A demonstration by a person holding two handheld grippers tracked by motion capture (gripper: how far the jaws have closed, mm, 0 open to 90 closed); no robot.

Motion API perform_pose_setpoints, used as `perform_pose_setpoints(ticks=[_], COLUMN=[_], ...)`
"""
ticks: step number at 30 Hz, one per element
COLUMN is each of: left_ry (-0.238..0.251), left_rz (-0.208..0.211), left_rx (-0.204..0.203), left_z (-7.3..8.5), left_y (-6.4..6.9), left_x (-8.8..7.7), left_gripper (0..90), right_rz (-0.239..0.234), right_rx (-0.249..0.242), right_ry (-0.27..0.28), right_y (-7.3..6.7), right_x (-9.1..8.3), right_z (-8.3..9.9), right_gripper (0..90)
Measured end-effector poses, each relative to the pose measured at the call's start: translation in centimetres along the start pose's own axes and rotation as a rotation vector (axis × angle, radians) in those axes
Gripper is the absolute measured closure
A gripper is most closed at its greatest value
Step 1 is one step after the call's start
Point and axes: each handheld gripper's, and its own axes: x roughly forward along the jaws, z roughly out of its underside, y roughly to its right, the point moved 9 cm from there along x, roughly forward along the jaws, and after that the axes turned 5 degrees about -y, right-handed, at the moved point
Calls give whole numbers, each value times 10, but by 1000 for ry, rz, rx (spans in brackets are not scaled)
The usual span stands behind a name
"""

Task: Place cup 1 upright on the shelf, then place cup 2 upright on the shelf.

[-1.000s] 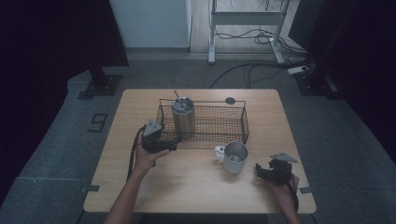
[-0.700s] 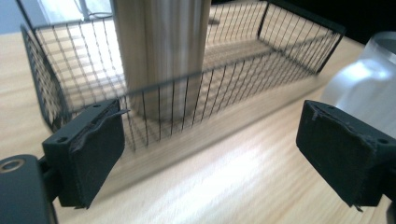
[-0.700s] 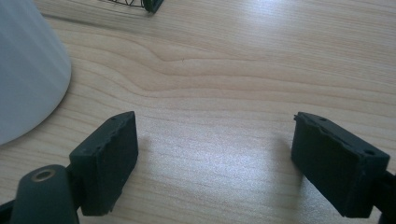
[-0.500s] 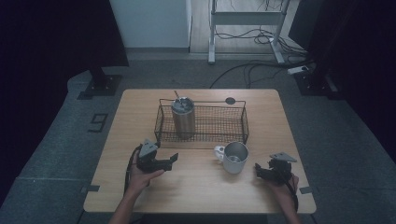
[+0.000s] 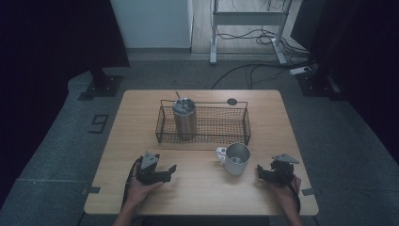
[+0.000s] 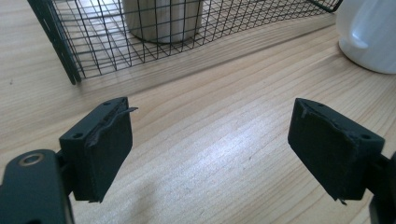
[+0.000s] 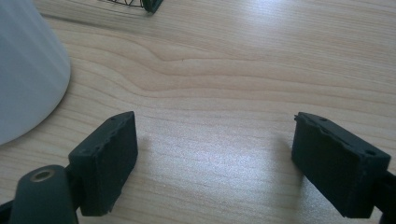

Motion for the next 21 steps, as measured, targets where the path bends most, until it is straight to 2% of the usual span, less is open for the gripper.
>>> perform_pose_setpoints(ticks=[9, 14, 21], left_ry=[17, 16, -8], left_rz=[-8, 1, 1], left_rx=[-2, -1, 5], left_z=[-1, -4, -1], left_y=[-1, 0, 4], left_x=[-5, -3, 1], left_gripper=[142, 143, 142], right_rz=[-13, -15, -83], right_rx=[-7, -23, 15], right_ry=[2, 56, 149], right_y=[-1, -3, -6], right_x=[0, -8, -34], right_z=[0, -1, -12], right_gripper=[141, 141, 141])
